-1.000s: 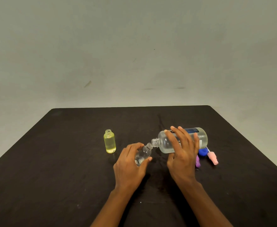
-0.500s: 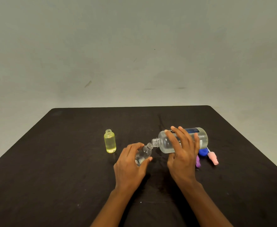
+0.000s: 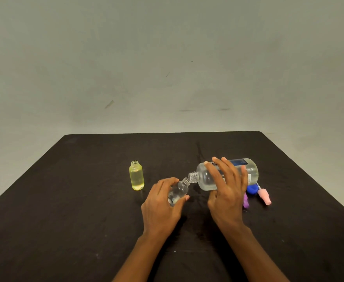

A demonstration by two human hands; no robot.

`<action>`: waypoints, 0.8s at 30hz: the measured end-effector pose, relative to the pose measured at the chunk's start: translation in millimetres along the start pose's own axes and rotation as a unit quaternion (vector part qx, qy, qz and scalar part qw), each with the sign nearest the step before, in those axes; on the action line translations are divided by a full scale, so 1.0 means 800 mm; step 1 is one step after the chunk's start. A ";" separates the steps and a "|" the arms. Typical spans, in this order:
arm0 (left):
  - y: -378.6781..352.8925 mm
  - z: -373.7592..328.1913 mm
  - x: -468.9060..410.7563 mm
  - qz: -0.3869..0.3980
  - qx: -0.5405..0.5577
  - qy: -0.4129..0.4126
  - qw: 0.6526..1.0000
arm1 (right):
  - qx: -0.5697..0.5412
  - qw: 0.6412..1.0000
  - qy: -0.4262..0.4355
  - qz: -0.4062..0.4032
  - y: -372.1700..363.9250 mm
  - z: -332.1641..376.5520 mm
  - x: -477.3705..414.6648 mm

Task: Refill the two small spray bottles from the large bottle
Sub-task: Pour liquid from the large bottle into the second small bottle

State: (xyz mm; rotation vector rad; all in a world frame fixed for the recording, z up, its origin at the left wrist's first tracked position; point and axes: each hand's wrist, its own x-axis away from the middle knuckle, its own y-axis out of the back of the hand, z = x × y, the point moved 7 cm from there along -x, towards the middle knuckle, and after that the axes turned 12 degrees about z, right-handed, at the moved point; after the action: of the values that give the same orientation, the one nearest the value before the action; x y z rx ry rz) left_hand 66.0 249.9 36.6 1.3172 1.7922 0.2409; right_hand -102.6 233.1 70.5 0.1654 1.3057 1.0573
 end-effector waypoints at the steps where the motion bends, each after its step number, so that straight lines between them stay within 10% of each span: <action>1: 0.000 0.000 0.000 0.000 -0.001 -0.001 1.000 | 0.000 1.000 -0.001 0.001 0.000 0.000 0.000; 24: 0.000 0.001 0.000 0.003 0.002 0.003 1.000 | -0.001 1.000 -0.010 0.013 -0.001 -0.001 0.000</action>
State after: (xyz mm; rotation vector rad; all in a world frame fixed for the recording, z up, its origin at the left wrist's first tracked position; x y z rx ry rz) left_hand 66.4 249.5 35.8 1.3261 1.7953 0.2462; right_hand -102.5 232.1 69.9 0.1912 1.2865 1.0765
